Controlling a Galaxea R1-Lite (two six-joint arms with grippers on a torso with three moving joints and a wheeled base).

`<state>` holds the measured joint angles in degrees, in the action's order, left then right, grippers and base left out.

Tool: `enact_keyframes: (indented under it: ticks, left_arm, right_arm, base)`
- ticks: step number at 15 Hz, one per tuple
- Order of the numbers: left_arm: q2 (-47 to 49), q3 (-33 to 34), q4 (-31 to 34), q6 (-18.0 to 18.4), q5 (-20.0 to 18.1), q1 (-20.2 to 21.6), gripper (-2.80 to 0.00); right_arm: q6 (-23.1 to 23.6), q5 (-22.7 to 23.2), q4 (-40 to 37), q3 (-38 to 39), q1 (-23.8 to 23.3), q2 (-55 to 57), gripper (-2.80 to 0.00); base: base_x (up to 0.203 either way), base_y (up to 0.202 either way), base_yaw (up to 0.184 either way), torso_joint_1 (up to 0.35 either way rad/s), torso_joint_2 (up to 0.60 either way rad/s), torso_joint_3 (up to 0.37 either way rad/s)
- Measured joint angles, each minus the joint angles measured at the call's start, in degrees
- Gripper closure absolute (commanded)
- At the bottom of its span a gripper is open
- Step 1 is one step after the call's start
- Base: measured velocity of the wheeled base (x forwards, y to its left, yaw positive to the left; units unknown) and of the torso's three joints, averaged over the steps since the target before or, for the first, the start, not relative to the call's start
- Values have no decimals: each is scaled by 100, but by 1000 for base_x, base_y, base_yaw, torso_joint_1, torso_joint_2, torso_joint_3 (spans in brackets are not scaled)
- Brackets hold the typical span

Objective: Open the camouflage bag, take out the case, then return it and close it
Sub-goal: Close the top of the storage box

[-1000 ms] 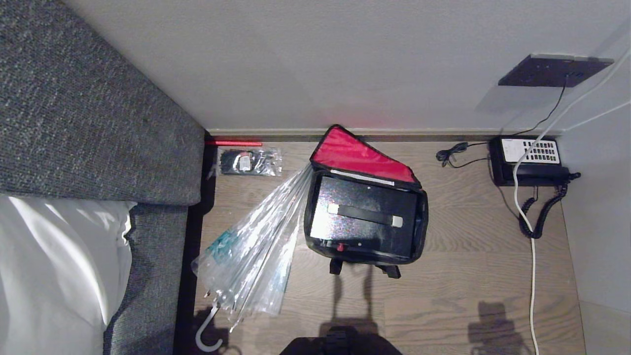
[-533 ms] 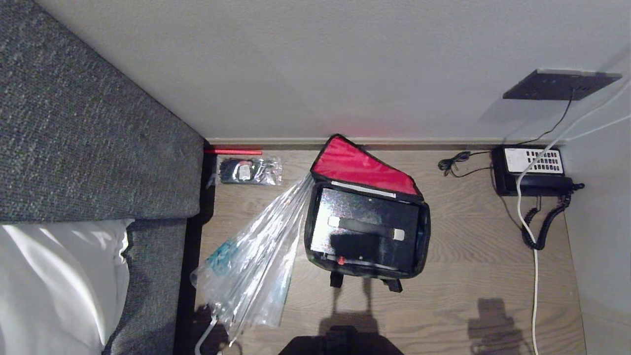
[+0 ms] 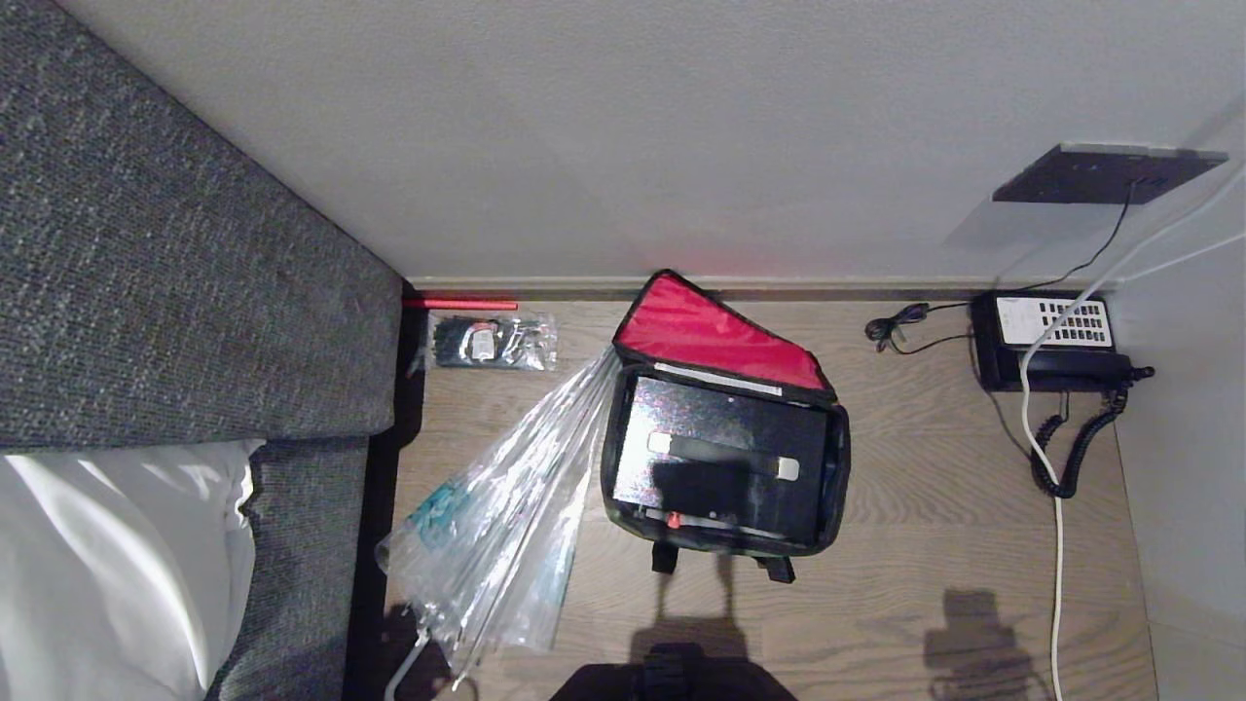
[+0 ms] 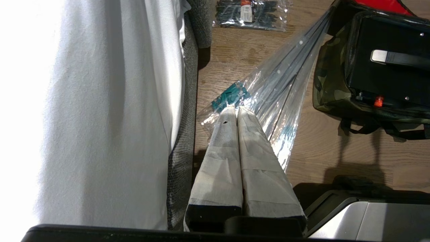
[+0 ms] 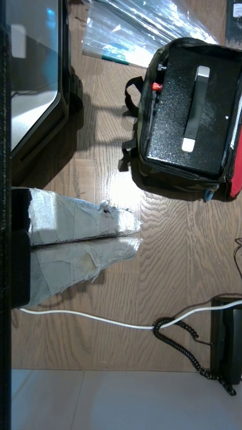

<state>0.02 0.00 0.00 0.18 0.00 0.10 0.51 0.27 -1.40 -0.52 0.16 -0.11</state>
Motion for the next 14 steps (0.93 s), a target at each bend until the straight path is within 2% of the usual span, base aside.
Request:
enact_keyframes:
  ticks: [14]
  left_arm:
    - [0,0,0,4,0,0,0]
  right_arm:
    - [101,7,2,-11,0,0,0]
  base:
    - [0,0,0,0,0,0]
